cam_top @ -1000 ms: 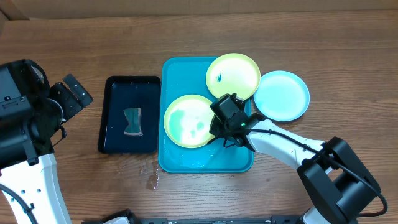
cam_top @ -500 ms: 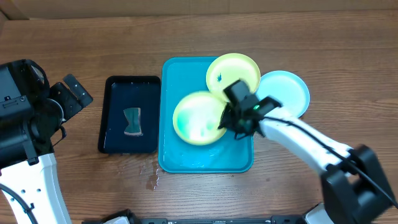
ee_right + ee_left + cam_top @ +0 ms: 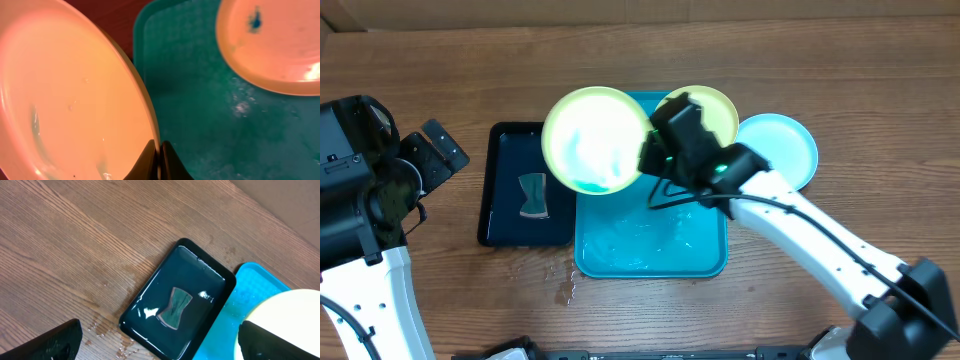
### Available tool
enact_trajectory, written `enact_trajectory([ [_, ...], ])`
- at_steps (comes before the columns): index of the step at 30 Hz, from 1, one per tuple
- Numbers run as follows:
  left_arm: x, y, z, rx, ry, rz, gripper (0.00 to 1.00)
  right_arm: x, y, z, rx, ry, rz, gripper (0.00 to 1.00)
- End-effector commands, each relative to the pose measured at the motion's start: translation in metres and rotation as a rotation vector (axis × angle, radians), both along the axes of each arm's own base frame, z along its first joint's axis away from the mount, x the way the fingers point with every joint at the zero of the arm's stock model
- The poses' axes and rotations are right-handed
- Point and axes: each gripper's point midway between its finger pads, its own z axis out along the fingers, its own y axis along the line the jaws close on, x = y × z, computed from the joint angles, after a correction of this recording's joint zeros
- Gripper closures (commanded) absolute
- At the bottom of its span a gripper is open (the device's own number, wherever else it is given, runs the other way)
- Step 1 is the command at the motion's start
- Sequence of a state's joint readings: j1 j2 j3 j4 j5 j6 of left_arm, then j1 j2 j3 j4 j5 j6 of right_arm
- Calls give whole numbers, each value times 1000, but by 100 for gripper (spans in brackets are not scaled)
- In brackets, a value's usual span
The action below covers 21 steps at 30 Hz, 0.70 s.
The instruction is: Clean dirty plates on tray and stack at the side
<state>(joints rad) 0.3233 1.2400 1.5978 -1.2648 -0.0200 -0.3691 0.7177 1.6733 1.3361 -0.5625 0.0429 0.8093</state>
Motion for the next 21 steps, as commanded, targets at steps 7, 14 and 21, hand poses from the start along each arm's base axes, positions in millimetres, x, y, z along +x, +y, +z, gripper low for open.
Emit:
enact_trajectory([
  [7,0,4,2,-2,-6,31,0,9,63,-33,-51,-159,16,96],
  [14,0,4,2,-2,-6,31,0,16,74,-13,-188,-390,23,96],
  [21,0,4,2,-2,-6,31,0,33,77,20,-298,-605,74,96],
])
